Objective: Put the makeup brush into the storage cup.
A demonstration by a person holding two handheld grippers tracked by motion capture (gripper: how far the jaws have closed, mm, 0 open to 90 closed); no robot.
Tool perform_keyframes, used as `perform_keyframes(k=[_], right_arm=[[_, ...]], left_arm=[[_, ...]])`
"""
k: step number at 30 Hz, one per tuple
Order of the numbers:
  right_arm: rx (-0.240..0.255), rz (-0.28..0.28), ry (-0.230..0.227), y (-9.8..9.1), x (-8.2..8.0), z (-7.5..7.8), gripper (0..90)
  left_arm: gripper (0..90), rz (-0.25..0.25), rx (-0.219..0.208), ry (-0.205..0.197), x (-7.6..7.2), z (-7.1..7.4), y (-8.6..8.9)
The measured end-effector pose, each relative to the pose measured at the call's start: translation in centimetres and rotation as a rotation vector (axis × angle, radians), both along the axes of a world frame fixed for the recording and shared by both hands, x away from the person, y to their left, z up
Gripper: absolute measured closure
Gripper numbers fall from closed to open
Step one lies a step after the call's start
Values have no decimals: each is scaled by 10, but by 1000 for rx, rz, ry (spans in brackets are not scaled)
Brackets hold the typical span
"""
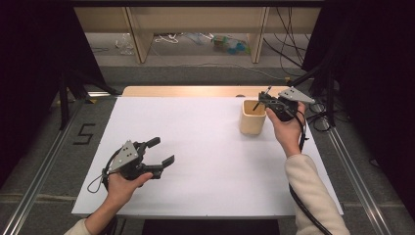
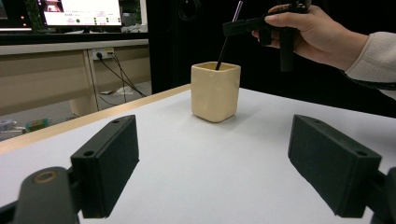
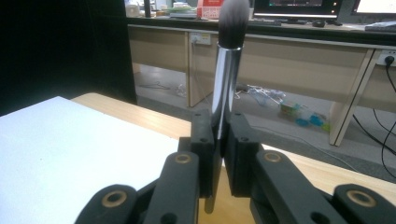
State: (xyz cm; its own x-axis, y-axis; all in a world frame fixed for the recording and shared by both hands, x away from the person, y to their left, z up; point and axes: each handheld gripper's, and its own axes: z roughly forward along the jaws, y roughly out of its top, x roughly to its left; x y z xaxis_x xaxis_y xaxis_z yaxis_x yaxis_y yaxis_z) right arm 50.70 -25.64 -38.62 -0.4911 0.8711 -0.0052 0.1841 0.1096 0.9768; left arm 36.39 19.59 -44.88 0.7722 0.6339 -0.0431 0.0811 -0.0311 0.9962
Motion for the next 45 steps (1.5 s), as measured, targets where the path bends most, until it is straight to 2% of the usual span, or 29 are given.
perform_keyframes(k=[18, 19, 20, 22, 24, 40, 45], right_arm=[[-8, -3, 0, 1, 3, -3, 839], [-6, -1, 2, 2, 3, -3, 839], [-12, 1, 22, 1, 2, -3, 838], [-18, 0, 14, 1, 3, -3, 838], [-18, -3, 25, 2, 3, -3, 839], [-15, 1, 14, 4, 5, -6, 838], [-26, 4, 33, 3, 5, -6, 838]], left_arm=[[161, -1, 6, 0, 1, 0, 0], [161, -1, 6, 0, 1, 0, 0], [161, -1, 5, 0, 1, 0, 0], [161, -1, 6, 1, 1, -1, 0], [161, -1, 4, 0, 1, -1, 0], [161, -1, 4, 1, 1, 0, 0], [161, -1, 6, 1, 1, 0, 0]])
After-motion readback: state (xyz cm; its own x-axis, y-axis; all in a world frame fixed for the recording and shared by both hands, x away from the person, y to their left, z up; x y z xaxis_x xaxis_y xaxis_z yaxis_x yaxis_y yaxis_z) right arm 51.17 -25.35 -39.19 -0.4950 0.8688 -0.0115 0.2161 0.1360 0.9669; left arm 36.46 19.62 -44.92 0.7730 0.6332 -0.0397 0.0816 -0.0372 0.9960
